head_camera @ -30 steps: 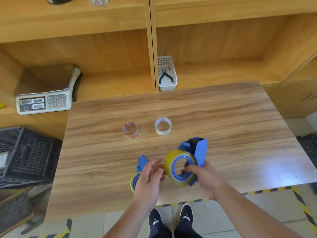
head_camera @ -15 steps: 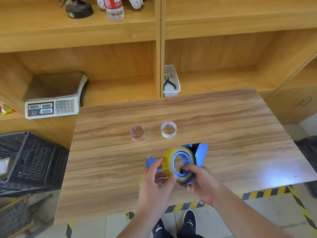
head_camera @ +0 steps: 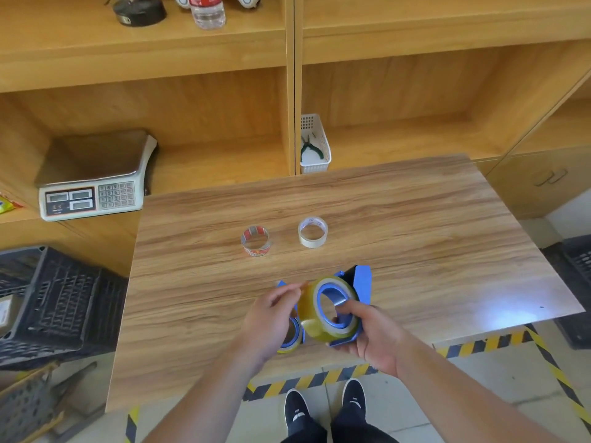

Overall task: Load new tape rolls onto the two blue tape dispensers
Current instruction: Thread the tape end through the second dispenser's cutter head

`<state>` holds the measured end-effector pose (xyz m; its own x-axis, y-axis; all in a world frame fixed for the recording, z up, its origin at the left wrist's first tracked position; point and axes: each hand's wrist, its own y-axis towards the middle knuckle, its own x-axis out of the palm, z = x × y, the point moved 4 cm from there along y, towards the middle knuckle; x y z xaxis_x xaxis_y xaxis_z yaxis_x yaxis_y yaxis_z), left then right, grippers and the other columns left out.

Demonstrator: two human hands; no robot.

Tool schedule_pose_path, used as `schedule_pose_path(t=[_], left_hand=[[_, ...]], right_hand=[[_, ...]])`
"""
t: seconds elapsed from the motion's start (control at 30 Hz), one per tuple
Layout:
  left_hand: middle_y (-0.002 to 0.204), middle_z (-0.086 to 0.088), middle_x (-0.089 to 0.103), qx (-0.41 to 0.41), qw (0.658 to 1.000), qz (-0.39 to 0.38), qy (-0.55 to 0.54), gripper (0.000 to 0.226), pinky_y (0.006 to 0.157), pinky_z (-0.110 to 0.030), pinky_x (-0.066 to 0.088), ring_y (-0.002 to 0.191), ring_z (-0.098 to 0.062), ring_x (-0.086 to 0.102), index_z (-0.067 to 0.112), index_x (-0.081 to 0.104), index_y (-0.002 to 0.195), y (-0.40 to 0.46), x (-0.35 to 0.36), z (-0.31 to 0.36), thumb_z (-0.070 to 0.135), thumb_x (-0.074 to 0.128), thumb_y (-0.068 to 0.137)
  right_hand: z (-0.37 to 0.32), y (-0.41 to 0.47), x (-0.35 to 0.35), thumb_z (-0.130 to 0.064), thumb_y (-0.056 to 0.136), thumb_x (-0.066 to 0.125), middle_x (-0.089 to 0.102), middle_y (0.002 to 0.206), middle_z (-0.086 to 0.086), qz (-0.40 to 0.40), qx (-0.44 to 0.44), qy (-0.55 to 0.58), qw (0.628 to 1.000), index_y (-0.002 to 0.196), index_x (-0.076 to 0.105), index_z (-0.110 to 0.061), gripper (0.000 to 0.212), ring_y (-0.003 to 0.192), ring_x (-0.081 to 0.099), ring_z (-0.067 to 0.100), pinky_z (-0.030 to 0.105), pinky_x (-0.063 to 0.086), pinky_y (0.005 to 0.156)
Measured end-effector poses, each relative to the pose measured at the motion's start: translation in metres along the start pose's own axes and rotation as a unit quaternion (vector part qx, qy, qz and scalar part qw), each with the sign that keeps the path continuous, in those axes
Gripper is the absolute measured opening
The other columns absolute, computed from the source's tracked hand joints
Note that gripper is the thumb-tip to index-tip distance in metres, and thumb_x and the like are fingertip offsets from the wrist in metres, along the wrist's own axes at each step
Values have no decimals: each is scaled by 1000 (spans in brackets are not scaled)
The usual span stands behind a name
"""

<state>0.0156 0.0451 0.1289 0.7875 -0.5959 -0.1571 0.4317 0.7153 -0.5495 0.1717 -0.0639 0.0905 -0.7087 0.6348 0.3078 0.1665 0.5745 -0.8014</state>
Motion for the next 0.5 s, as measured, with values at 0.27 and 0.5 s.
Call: schedule_pose_path(t=[0.27, 0.5], left_hand=[[112, 19, 75, 37, 999, -20, -24, 33, 93, -26, 54, 100, 1, 69, 55, 69, 118, -15, 8, -6, 27, 57, 103], [78, 9, 71, 62, 993, 10, 101, 26, 45, -10, 43, 52, -5, 57, 50, 68, 122, -7, 5, 6, 49, 65, 96]], right_hand=[[0, -8, 1, -9, 93, 61, 68, 91, 21, -10, 16, 24, 1000, 113, 64, 0, 23, 74, 70, 32, 45, 61, 75], [-13, -10, 6, -20, 86, 77, 73, 83, 7, 33, -95, -147, 984, 113, 67, -20, 29, 79, 71, 20, 32, 54, 73]])
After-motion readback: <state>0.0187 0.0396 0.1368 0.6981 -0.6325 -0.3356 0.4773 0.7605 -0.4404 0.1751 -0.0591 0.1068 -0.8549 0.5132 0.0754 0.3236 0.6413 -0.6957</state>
